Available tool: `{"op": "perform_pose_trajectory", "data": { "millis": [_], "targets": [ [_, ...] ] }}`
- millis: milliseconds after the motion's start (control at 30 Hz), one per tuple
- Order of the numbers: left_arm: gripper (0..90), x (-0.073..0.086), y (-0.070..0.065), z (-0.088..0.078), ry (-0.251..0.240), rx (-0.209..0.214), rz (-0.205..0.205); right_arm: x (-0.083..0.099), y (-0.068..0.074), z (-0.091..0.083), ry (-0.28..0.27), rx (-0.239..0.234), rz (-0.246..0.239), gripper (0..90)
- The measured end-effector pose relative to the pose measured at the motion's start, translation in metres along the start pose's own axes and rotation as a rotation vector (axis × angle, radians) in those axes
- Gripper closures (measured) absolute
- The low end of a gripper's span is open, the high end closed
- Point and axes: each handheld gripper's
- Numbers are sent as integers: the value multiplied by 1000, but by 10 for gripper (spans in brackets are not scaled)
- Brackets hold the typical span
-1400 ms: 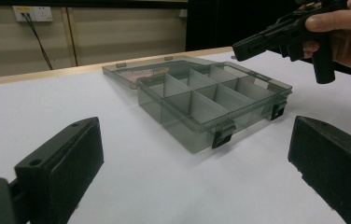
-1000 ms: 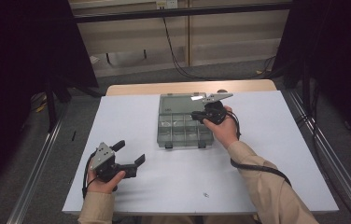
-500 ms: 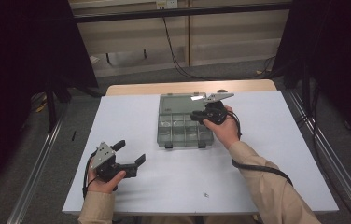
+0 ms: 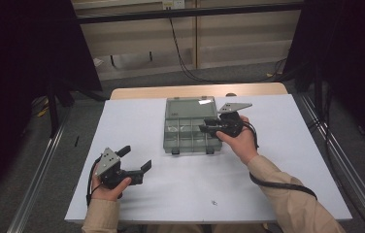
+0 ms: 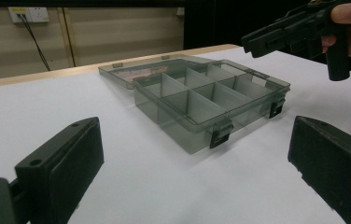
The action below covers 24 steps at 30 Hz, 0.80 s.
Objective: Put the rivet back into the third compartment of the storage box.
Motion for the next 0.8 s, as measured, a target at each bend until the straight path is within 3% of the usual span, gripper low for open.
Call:
{"op": "perform_pose_trajectory", "data": {
  "millis": [100,233,800],
  "targets": [
    [32,0,0,-1,5,2,10,2,2,-6,-7,-6,-1,556],
    [32,1,0,-2,1,2,-5,5,4,-11,-14,-8,6,444],
    [32,2,1,-2,11,-8,8,19,17,-28,-36,-54,21,208]
  ]
}}
Point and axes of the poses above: each handheld gripper's, and its own axes: z roughly forward along the jaws, x roughly out of its underside, y roughly to its left, and after that the axes turned 3 degrees about z, right-handed
